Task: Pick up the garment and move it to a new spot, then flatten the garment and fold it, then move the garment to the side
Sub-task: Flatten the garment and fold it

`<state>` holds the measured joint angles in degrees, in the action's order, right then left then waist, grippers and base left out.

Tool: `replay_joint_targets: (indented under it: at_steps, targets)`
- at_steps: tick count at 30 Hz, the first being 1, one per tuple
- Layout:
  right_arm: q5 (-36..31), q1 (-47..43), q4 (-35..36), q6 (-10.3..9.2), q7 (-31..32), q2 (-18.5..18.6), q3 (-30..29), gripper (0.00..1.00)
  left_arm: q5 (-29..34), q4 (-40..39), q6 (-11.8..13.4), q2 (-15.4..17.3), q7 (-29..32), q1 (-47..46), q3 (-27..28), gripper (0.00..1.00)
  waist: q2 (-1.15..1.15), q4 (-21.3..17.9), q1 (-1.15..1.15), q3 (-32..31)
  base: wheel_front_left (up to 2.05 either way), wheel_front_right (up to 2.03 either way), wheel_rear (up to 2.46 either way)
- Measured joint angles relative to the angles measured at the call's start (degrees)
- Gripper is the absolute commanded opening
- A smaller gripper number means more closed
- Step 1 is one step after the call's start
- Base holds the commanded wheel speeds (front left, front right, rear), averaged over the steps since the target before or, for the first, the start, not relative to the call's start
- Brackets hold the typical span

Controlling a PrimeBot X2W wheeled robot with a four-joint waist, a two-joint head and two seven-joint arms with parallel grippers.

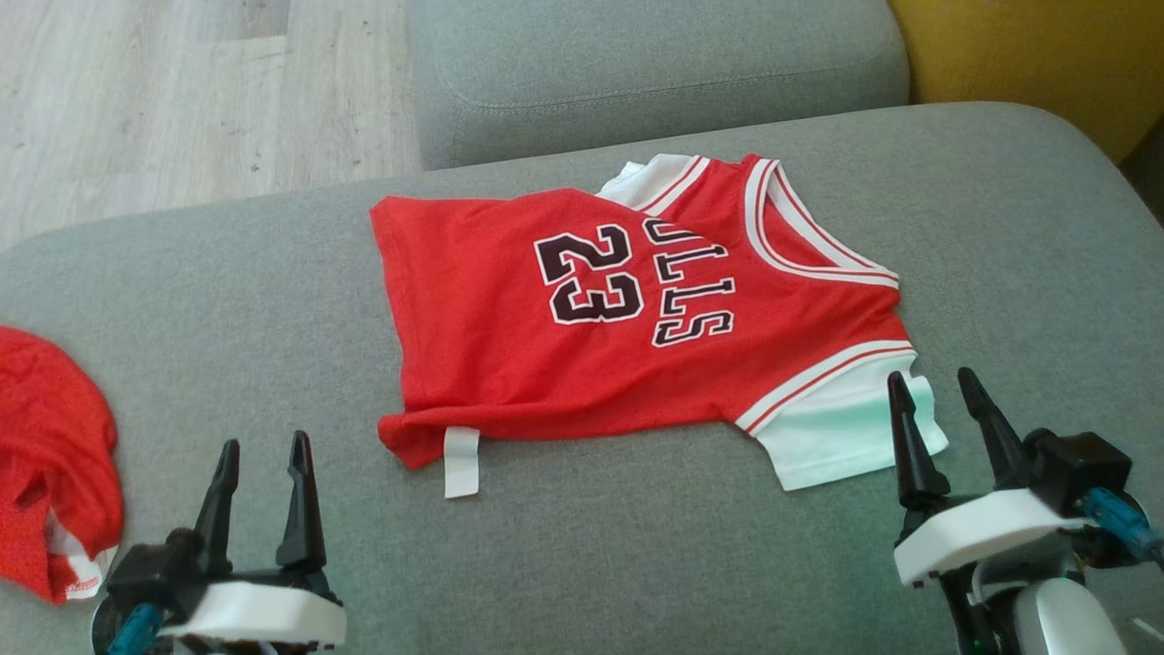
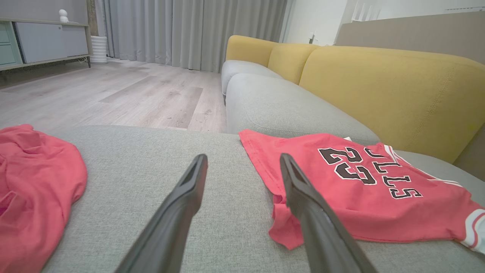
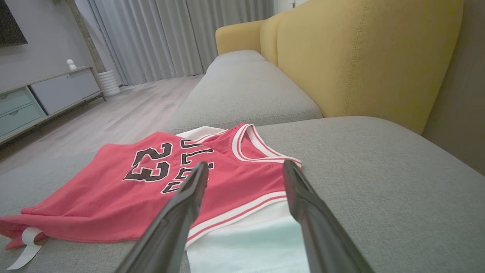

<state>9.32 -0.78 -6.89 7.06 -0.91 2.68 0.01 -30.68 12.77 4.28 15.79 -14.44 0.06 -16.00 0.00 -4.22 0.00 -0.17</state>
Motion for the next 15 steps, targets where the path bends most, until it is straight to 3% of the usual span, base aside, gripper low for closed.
replay_joint_targets:
  at_steps: [9, 15]
  targets:
    - [0.7, 0.1, -0.1, 0.00, 0.2, 0.0, 1.2, 1.00, 0.5, 2.1, -1.5, -0.6, 0.0, -0.1, 0.1, 1.00, 0.00, -0.8, 0.00, 0.9, 0.00, 0.00, 0.00]
    - [0.8, 0.8, -0.3, 0.00, 0.2, 0.0, 1.7, 1.00, 1.0, 9.0, -5.5, -1.9, 3.0, -2.5, -4.6, 1.00, 0.00, -1.5, 0.00, 2.8, 0.00, 0.00, 0.00]
